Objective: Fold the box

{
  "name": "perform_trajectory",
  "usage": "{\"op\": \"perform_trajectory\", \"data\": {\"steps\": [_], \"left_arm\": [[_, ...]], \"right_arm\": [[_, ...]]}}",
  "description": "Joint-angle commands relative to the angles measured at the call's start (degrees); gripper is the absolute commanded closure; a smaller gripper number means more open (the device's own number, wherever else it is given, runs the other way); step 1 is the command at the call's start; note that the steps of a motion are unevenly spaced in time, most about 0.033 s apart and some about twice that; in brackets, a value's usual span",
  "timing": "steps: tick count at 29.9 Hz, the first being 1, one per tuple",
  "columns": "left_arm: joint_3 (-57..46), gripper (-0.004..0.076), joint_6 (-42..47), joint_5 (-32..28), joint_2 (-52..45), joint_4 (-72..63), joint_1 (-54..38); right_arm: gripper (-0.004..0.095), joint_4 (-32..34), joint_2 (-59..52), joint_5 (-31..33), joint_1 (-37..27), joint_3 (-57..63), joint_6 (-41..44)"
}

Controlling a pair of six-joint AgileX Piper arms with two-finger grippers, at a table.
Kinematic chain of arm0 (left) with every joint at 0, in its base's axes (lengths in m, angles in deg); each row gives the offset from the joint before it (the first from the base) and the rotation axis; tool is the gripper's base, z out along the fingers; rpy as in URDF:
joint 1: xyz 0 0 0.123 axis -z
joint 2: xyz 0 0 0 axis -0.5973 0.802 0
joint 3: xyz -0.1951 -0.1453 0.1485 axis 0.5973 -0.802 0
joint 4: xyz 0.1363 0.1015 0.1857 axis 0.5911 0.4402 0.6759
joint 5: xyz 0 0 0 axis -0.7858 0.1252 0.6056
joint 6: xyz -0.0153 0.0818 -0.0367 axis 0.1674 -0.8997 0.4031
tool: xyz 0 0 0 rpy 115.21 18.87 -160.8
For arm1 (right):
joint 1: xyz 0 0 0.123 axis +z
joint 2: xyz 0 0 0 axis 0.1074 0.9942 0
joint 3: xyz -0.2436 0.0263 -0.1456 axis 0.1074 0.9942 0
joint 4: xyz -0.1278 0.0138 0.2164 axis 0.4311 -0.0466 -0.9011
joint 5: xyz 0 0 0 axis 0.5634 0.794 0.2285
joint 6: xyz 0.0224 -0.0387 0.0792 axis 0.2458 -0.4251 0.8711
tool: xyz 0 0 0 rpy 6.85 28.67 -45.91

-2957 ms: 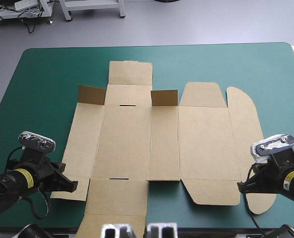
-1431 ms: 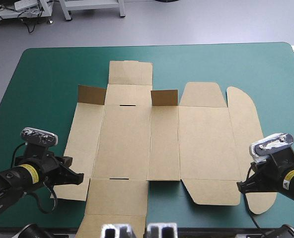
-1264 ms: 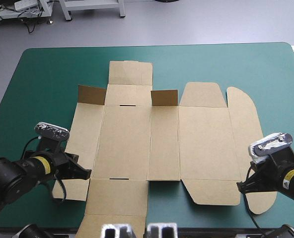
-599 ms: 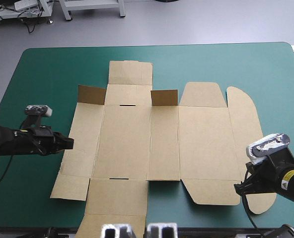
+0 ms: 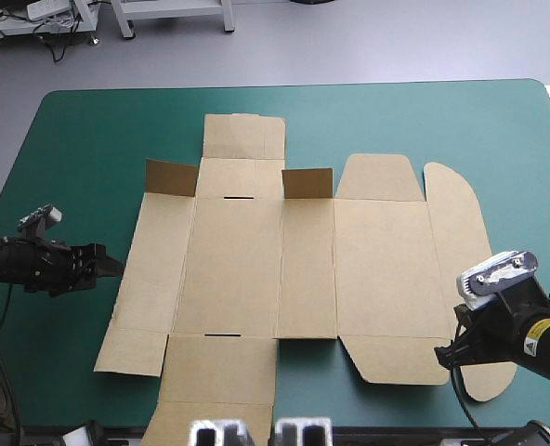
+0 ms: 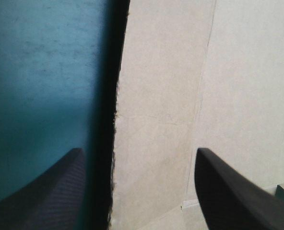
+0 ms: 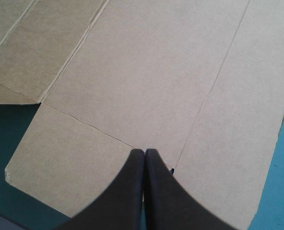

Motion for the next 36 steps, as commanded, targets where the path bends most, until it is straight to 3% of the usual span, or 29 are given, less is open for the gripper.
{"op": "perform_trajectory", "data": {"steps": [1, 17, 20, 27, 29, 36], "left_arm": [[1.7, 0.0241, -1.2, 5.3, 1.1, -2.6, 0.0], [-4.1, 0.0244, -3.1, 5.3, 10.5, -0.5, 7.9], [-4.2, 0.0302, -3.1, 5.3, 10.7, -2.0, 7.9], [-4.2, 0.0641, -3.0, 5.3, 10.7, -3.5, 7.9], [-4.2, 0.0675, -3.1, 5.3, 10.7, -3.6, 7.9], [-4.2, 0.0686, -5.5, 5.3, 10.6, -8.3, 7.9]], "right_arm": [[0.0927, 0.0, 0.1, -3.1, -0.2, -1.5, -0.7], [0.0926, 0.0, 0.1, -3.2, -0.2, -1.5, -0.7], [0.0927, -0.3, 0.1, -3.1, -0.2, -1.5, -0.7], [0.0927, -3.7, 0.1, -3.1, -0.2, -1.5, -0.7], [0.0927, -4.4, 0.1, -3.1, -0.2, -1.5, -1.4], [0.0927, -4.9, 0.1, -3.1, -0.2, -1.5, -1.8]]}}
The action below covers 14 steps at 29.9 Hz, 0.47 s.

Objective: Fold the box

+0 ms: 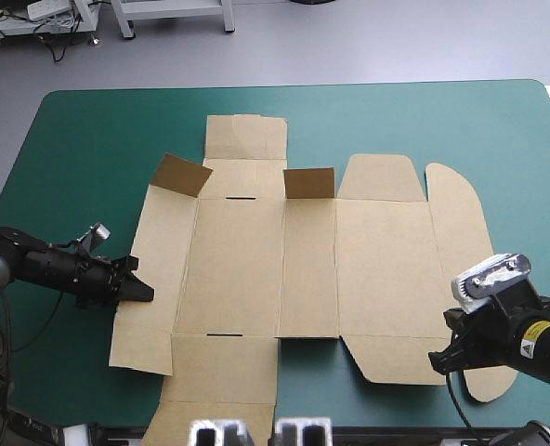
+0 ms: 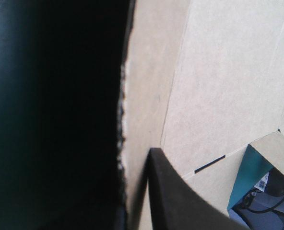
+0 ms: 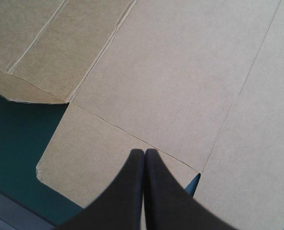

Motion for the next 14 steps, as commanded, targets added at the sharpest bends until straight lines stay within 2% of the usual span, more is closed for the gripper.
{"op": "perform_trajectory", "data": {"steps": [1, 5, 14], "left_arm": [[0.4, 0.0699, -3.1, 3.2, -1.7, -4.1, 0.8], [0.5, 0.0726, -7.3, 3.2, -3.7, -8.9, 2.2], [9.5, 0.0728, -8.2, 3.2, -11.0, -4.8, 14.2]], "right_arm": [[0.0927, -0.3, 0.1, -2.9, -0.2, -1.5, -0.6], [0.0927, -0.3, 0.1, -2.9, -0.2, -1.5, -0.6], [0.0927, -0.1, 0.1, -3.2, -0.2, -1.5, -0.6]]}}
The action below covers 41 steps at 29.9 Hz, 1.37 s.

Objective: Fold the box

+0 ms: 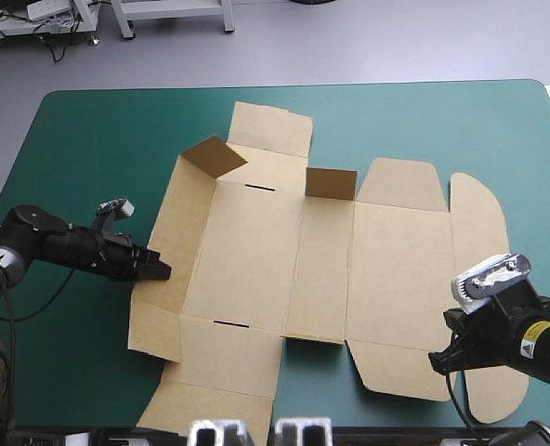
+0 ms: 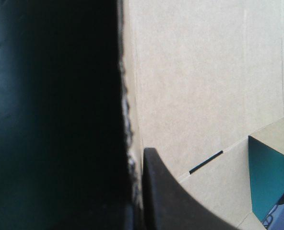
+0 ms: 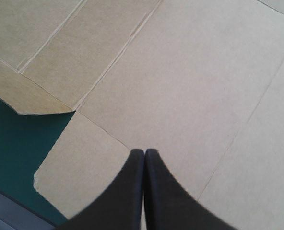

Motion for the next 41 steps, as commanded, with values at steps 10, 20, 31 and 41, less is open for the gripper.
{"op": "perform_trajectory", "data": {"steps": [10, 20, 31, 41], "left_arm": [[24.9, 0.0728, -1.4, 2.9, -6.5, 9.3, 16.9], [37.0, 0.0728, -4.9, -1.0, -6.5, 26.8, 27.0], [37.4, 0.0730, -8.2, -17.2, -6.5, 41.7, 39.8], [37.4, 0.0731, -7.7, -25.2, -6.5, 54.6, 46.7]], "right_arm": [[0.0927, 0.0, 0.1, -3.2, -0.2, -1.5, 0.0], [0.0927, 0.3, 0.5, -7.8, -0.2, -2.5, 0.2], [0.0927, 10.7, 4.0, -7.4, -0.2, -14.1, 3.6], [0.0927, 17.2, 7.5, -7.4, -0.2, -20.8, 7.7]]}}
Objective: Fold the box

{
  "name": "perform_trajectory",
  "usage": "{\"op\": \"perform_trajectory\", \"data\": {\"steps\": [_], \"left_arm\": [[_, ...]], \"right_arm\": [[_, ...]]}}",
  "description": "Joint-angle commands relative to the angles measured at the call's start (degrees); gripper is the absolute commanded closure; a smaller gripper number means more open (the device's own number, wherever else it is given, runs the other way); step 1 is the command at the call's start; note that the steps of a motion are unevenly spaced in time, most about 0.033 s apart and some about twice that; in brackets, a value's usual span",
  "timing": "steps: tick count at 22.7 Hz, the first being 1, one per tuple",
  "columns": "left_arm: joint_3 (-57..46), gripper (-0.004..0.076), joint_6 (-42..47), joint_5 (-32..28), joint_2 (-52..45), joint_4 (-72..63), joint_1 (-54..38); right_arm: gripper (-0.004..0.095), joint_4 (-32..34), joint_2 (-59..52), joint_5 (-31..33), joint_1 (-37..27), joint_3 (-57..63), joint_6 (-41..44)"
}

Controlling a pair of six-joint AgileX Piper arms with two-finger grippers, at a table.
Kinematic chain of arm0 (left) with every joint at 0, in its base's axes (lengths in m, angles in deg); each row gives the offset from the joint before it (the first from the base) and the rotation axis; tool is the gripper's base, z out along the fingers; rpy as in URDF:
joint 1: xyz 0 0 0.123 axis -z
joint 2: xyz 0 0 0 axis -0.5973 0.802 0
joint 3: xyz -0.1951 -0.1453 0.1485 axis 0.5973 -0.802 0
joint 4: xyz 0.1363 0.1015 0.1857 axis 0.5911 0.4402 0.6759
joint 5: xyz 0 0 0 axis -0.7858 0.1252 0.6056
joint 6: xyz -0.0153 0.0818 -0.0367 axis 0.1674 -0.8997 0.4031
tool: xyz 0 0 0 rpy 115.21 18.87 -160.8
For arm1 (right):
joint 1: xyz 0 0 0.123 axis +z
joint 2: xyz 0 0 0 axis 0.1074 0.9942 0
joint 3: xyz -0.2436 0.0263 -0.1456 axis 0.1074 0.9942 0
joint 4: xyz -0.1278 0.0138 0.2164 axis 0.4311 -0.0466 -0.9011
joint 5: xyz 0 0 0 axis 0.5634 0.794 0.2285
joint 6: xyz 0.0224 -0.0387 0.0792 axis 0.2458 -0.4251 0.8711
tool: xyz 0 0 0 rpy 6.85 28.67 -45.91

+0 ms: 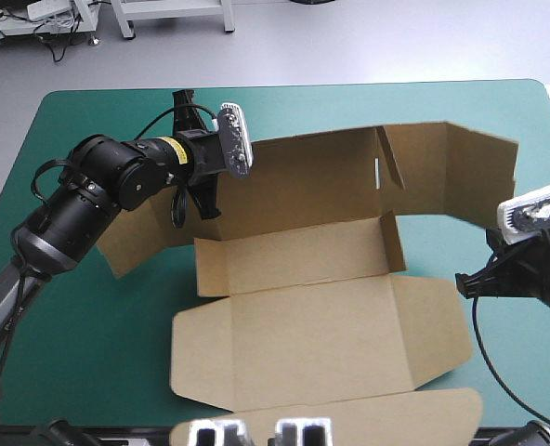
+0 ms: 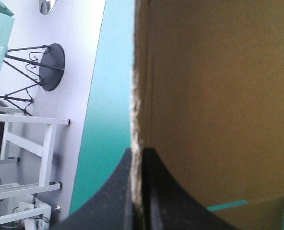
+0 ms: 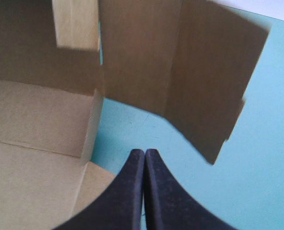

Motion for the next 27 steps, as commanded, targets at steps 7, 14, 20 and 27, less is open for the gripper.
{"op": "perform_trajectory", "data": {"steps": [7, 14, 20, 27], "left_arm": [[2.1, 0.0733, 3.1, -3.3, -2.1, 9.7, 3.4], [1.0, 0.0733, 5.9, -6.6, -2.1, 12.7, 4.1], [-10.3, 0.0733, 11.7, -14.3, -2.2, 18.4, 4.1], [-21.5, 0.0733, 21.7, -27.4, -7.4, 31.6, 4.0]], "right_arm": [[0.0927, 1.7, 6.9, -4.9, -0.2, -8.6, 0.9], [0.0927, 2.6, 16.8, -2.9, -0.2, -17.8, 0.4], [0.0927, 0.3, 28.9, 4.1, -0.2, -33.0, -6.6], [0.0927, -22.5, 45.8, 9.4, -12.5, -50.0, -15.7]]}}
